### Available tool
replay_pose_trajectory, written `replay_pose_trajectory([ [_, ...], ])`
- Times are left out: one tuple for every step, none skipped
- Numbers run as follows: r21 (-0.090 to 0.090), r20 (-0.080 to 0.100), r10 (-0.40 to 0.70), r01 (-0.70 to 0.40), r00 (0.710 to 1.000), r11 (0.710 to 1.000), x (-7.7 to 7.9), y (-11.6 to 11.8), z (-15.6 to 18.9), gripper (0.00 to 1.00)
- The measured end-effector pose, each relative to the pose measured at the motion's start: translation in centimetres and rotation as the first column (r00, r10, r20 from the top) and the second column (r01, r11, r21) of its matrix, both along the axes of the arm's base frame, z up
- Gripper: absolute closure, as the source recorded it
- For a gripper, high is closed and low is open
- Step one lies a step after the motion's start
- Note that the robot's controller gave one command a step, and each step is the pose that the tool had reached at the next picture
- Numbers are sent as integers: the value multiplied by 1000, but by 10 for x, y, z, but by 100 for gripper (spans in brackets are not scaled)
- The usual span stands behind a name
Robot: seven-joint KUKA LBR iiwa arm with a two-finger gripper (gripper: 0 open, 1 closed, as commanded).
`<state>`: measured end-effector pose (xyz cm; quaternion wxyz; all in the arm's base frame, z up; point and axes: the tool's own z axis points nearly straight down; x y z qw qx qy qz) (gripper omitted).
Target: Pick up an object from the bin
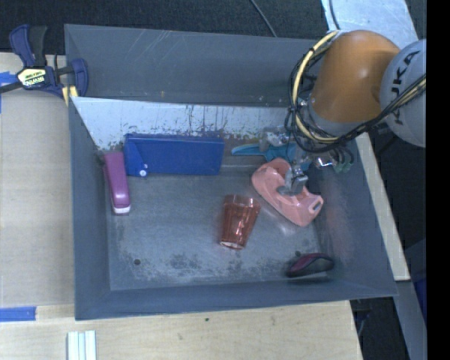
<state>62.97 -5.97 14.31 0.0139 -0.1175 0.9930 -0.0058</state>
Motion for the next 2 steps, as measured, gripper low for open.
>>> replay_pose_trajectory([
  [12, -25, -166, 167, 986, 986, -89, 72, -71, 0],
  [-11, 8, 284, -284, 959, 959, -13, 20, -49, 100],
])
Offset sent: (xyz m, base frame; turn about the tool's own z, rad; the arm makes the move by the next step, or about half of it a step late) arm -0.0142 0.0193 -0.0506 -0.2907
